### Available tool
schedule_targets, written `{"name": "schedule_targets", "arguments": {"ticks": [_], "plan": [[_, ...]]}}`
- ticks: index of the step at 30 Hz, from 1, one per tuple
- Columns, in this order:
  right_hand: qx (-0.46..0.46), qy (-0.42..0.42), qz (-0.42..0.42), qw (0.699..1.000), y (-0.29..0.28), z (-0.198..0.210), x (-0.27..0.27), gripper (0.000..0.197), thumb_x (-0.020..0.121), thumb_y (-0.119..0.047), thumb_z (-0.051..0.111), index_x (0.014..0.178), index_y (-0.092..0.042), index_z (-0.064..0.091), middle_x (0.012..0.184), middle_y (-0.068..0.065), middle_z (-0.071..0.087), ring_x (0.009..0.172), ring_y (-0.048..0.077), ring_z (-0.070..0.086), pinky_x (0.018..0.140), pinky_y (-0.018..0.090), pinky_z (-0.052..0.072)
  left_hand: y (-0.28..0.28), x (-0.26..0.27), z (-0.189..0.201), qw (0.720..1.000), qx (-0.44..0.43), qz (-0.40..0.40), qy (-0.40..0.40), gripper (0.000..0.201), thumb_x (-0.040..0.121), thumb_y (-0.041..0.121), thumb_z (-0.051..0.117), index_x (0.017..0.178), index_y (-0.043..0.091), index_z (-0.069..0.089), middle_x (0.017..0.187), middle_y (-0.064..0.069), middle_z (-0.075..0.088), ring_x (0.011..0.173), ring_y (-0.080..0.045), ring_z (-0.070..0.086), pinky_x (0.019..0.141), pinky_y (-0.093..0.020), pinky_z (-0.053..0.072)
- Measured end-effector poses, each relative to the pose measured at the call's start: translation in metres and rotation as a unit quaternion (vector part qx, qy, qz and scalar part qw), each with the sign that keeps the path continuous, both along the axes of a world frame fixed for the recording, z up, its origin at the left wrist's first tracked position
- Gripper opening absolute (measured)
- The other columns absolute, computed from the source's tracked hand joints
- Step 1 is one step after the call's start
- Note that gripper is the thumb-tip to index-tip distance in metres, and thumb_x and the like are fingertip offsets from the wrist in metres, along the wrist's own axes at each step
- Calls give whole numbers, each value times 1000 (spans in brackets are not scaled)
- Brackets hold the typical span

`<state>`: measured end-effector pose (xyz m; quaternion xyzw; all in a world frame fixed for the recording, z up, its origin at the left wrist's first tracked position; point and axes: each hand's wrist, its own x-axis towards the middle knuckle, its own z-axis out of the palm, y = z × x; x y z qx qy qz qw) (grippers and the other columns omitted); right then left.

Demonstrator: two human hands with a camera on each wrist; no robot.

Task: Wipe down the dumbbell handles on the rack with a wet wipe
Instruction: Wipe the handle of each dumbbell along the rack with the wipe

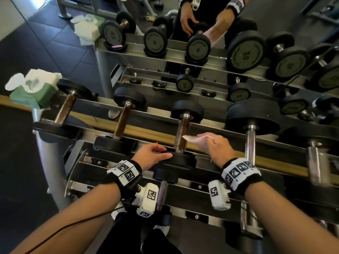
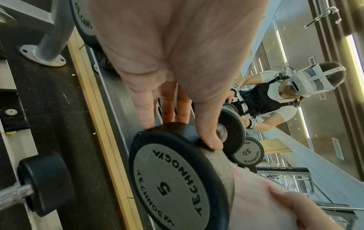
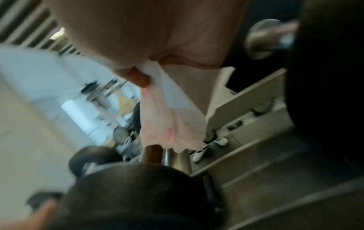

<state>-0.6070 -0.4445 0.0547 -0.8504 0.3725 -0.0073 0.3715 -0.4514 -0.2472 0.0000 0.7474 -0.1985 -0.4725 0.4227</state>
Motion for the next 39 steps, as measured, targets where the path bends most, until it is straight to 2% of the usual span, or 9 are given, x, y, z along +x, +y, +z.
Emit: {"name": "schedule_targets", "arguments": {"ticks": [4, 7, 11, 16, 20, 24, 28, 32, 39], "plan": [[166, -214, -243, 931, 5, -19, -3, 33, 98, -31, 49, 128, -23, 59, 117, -1, 63, 114, 19, 59, 99, 35, 47, 0, -1, 1, 1000, -3, 8, 8, 35, 83, 33, 78, 114, 24, 67, 114, 0, 68, 107, -17, 66, 100, -42, 54], [262, -274, -297, 877, 14, -29, 17, 35, 103, -28, 45, 138, -28, 50, 115, -3, 62, 96, 3, 65, 82, 21, 52, -1, -3, 1, 1000, -7, 16, 13, 36, 82, 32, 79, 115, 23, 67, 114, 0, 68, 106, -16, 66, 98, -41, 55], [313, -236, -259, 883, 23, -37, 44, 43, 103, -34, 46, 146, -32, 43, 121, -10, 58, 99, 2, 59, 74, 12, 47, -2, -5, -3, 999, -5, 33, 13, 37, 81, 31, 80, 115, 20, 68, 112, 1, 70, 106, -16, 67, 100, -41, 54], [327, -212, -202, 899, 25, -41, 59, 24, 103, -39, 46, 101, -41, 70, 95, -9, 66, 82, -4, 66, 69, 11, 48, -3, -2, -8, 1000, -4, 28, 6, 36, 81, 33, 81, 113, 22, 69, 109, 3, 71, 104, -14, 68, 98, -40, 55], [325, -181, -188, 909, 25, -41, 57, 24, 102, -48, 44, 112, -50, 66, 108, -8, 67, 104, 12, 62, 84, 26, 47, -2, -1, -12, 1000, -4, 25, 7, 37, 79, 35, 82, 112, 25, 69, 111, 4, 71, 106, -13, 68, 98, -40, 55], [305, -146, -155, 928, 33, -44, 37, 28, 104, -43, 39, 104, -62, 60, 103, -25, 57, 95, -6, 54, 80, 18, 38, -1, 2, -15, 1000, -10, 25, 12, 36, 77, 37, 83, 109, 29, 69, 109, 8, 71, 105, -9, 68, 94, -33, 57], [293, -123, -126, 940, 31, -51, 17, 33, 105, -31, 40, 124, -49, 61, 114, -24, 59, 103, -8, 56, 88, 17, 38, -1, 4, -15, 999, -14, 23, 28, 34, 78, 33, 82, 109, 28, 70, 110, 6, 71, 106, -11, 67, 96, -36, 57], [297, -145, -149, 932, 21, -43, 33, 44, 105, -25, 38, 104, -66, 56, 106, -31, 53, 91, -13, 56, 76, 11, 41, -1, 5, -16, 999, -17, 18, 33, 34, 77, 33, 82, 108, 29, 70, 111, 7, 70, 107, -9, 67, 98, -39, 55], [330, -154, -153, 919, 21, -39, 49, 31, 105, -34, 40, 120, -53, 59, 117, -11, 60, 107, 10, 58, 83, 25, 46, 0, 5, -17, 999, -16, 13, 28, 31, 78, 35, 81, 107, 32, 69, 112, 7, 69, 108, -10, 66, 99, -41, 55]]}}
